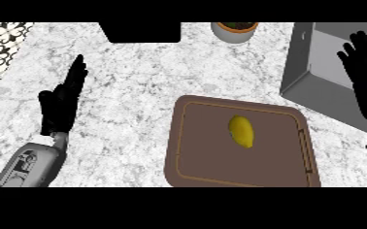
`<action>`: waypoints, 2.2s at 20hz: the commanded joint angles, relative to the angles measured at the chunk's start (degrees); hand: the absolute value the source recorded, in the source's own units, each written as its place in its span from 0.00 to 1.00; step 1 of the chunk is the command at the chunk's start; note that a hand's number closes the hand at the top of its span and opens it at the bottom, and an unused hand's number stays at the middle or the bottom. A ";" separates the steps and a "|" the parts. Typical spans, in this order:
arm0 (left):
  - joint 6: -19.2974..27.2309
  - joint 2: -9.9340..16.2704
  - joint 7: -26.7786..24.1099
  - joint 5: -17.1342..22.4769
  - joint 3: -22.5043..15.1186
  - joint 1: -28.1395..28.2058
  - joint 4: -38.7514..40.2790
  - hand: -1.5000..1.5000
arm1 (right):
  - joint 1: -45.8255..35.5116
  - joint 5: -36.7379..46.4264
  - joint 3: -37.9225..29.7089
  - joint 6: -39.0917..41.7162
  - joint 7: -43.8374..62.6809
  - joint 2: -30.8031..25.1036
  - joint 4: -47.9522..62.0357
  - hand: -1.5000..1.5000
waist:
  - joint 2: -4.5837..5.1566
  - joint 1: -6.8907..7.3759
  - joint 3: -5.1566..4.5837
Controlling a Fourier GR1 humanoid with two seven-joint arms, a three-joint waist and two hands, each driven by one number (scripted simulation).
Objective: Pick the lemon from the tray and place it in the cardboard box
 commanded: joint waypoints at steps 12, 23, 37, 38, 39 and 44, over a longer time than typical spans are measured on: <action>-11.07 -2.35 -1.28 -0.14 -9.31 -1.44 -4.48 0.50 | 15.81 44.47 24.99 -22.46 1.50 -2.95 1.88 0.00 | -0.84 -0.26 0.24; -11.28 -2.25 -0.42 -0.07 -9.37 1.02 -6.09 0.50 | 20.47 74.84 35.24 -12.08 33.76 -6.30 -21.55 0.00 | -1.84 -1.07 0.35; -16.14 -0.72 0.42 1.12 -6.90 1.97 -9.47 0.50 | 7.38 74.64 40.99 21.67 67.29 15.67 -35.00 0.00 | -0.85 2.12 0.93; -14.27 -4.10 -0.50 -1.39 -8.35 -0.94 -6.00 0.50 | 4.83 75.68 41.65 21.86 67.37 19.16 -31.40 0.00 | -0.71 1.80 0.93; -12.69 -5.89 -0.68 -3.46 -9.63 0.48 -5.93 0.50 | 7.88 76.44 40.24 18.67 63.31 17.62 -30.49 0.00 | -0.78 1.49 0.99; -15.04 -5.49 -0.38 -2.71 -7.77 0.17 -5.26 0.50 | 6.52 78.41 38.89 21.64 62.76 21.75 -25.32 0.00 | -0.78 1.41 0.99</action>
